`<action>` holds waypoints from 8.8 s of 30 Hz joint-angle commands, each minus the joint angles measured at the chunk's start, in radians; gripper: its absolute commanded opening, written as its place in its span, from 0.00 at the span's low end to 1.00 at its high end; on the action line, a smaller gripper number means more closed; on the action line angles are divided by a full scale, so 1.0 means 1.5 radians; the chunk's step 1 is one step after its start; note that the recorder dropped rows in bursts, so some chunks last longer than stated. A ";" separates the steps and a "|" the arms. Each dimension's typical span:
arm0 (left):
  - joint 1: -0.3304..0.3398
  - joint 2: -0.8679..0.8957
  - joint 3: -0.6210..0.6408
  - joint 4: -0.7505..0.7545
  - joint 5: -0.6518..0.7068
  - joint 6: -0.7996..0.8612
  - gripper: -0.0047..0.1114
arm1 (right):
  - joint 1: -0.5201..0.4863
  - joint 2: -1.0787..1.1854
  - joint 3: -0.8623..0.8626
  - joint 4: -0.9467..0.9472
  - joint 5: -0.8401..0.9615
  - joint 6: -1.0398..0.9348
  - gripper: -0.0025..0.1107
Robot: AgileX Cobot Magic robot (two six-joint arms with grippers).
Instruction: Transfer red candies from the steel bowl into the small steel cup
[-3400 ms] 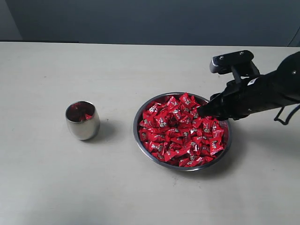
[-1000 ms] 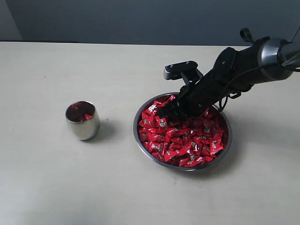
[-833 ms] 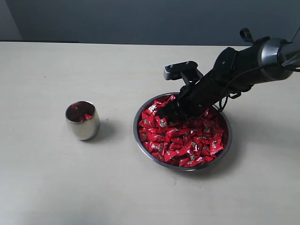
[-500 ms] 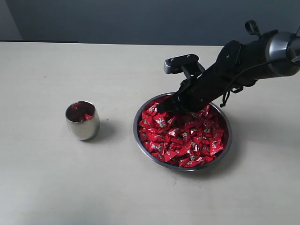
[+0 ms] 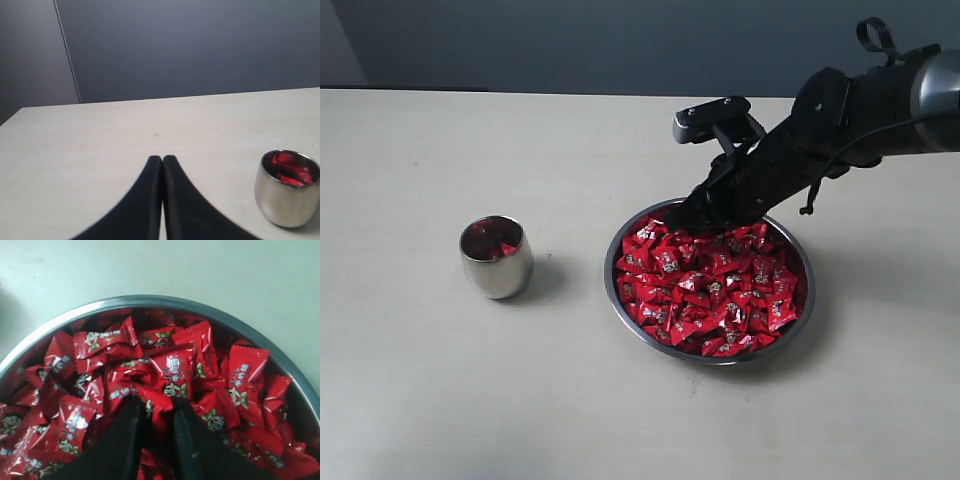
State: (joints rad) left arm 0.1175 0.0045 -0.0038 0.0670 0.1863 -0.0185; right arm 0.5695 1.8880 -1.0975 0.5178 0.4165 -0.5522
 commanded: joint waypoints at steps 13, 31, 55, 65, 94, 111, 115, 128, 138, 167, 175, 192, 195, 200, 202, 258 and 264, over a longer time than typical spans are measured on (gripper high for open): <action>0.000 -0.003 0.003 0.001 -0.005 -0.001 0.04 | 0.000 0.012 -0.003 -0.054 0.010 0.037 0.02; 0.000 -0.003 0.003 0.001 -0.004 -0.001 0.04 | 0.000 0.023 -0.003 -0.059 0.006 0.039 0.23; 0.000 -0.003 0.003 0.001 -0.004 -0.001 0.04 | 0.000 0.026 -0.003 -0.078 0.011 0.050 0.23; 0.000 -0.003 0.003 0.001 -0.004 -0.001 0.04 | 0.000 0.021 -0.003 -0.089 0.012 0.051 0.23; 0.000 -0.003 0.003 0.001 -0.004 -0.001 0.04 | 0.000 0.027 -0.003 -0.102 0.027 0.057 0.23; 0.000 -0.003 0.003 0.001 -0.004 -0.001 0.04 | 0.000 0.013 -0.004 -0.113 0.034 0.057 0.23; 0.000 -0.003 0.003 0.001 -0.004 -0.001 0.04 | 0.000 0.012 -0.004 -0.112 0.034 0.057 0.26; 0.000 -0.003 0.003 0.001 -0.004 -0.001 0.04 | 0.000 0.023 -0.004 -0.118 0.022 0.082 0.24; 0.000 -0.003 0.003 0.001 -0.004 -0.001 0.04 | 0.000 0.040 -0.004 -0.121 0.020 0.095 0.38; 0.000 -0.003 0.003 0.001 -0.004 -0.001 0.04 | 0.000 0.050 -0.004 -0.118 0.015 0.112 0.26; 0.000 -0.003 0.003 0.001 -0.004 -0.001 0.04 | 0.000 0.046 -0.004 -0.118 0.028 0.114 0.08; 0.000 -0.003 0.003 0.001 -0.004 -0.001 0.04 | 0.000 -0.019 -0.004 -0.130 0.031 0.114 0.08; 0.000 -0.003 0.003 0.001 -0.004 -0.001 0.04 | 0.000 -0.019 -0.004 -0.130 0.034 0.114 0.08; 0.000 -0.003 0.003 0.001 -0.004 -0.001 0.04 | 0.000 -0.019 -0.004 -0.130 0.034 0.114 0.08; 0.000 -0.003 0.003 0.001 -0.004 -0.001 0.04 | 0.000 -0.019 -0.004 -0.130 0.034 0.114 0.08; 0.000 -0.003 0.003 0.001 -0.003 -0.001 0.04 | 0.000 0.072 -0.004 -0.100 -0.001 0.114 0.08; 0.000 -0.003 0.003 0.001 -0.004 -0.001 0.04 | 0.000 0.050 -0.004 -0.100 0.004 0.114 0.08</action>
State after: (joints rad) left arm 0.1175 0.0045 -0.0038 0.0670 0.1863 -0.0185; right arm 0.5695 1.9886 -1.1041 0.3747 0.4052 -0.3805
